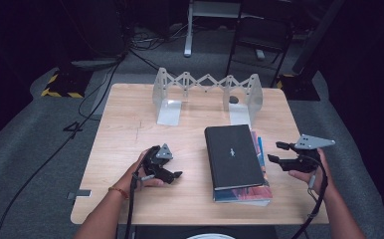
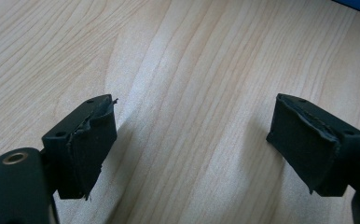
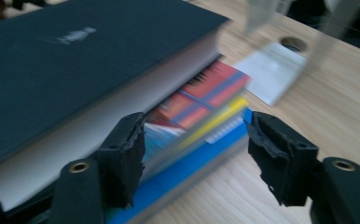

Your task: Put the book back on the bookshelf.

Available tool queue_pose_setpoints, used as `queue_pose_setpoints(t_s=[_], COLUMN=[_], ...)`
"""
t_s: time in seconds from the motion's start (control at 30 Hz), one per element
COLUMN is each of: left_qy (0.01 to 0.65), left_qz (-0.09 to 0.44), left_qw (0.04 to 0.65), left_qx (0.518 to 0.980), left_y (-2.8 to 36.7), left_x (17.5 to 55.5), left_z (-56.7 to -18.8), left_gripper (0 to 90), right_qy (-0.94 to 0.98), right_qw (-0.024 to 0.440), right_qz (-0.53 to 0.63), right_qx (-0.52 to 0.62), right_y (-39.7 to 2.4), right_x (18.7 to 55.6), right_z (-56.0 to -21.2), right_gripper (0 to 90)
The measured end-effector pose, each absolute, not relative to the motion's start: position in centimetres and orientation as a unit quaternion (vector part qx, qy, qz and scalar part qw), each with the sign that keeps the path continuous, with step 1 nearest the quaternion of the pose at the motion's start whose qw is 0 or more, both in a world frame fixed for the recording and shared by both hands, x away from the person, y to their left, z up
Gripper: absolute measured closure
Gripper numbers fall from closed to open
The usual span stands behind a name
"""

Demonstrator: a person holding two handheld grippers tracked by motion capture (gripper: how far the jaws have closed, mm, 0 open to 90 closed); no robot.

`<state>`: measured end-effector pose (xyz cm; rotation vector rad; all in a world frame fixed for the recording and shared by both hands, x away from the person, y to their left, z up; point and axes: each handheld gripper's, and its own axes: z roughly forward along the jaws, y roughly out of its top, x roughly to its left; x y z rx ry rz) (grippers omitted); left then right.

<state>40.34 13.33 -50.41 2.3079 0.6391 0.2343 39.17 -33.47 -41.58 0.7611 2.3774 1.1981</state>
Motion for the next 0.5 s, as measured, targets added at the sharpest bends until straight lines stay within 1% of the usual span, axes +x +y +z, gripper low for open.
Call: queue_pose_setpoints(t_s=[0.03, 0.1, 0.3, 0.37, 0.5], left_qy=[0.248, 0.25, 0.252, 0.26, 0.272], left_qz=[0.091, 0.091, 0.092, 0.095, 0.1], left_qw=[0.36, 0.361, 0.36, 0.357, 0.354], left_qx=[0.895, 0.894, 0.893, 0.892, 0.889], left_y=[13.3, 13.3, 13.2, 13.1, 12.6], left_x=[40.3, 40.3, 40.3, 40.2, 40.2], left_z=[-50.4, -50.4, -50.4, -50.4, -50.3], left_gripper=[15.1, 15.1, 15.1, 15.1, 15.1], right_qy=[0.852, 0.859, 0.872, 0.878, 0.882], right_qw=[0.188, 0.175, 0.16, 0.148, 0.136], right_qz=[0.417, 0.418, 0.413, 0.409, 0.407], right_qx=[0.254, 0.237, 0.208, 0.2, 0.195], right_y=[-33.0, -32.4, -31.7, -31.8, -31.9], right_x=[39.3, 39.7, 39.4, 38.0, 36.9], right_z=[-41.3, -40.9, -41.0, -41.6, -42.3], right_gripper=[43.5, 48.0, 50.2, 51.1, 51.5])
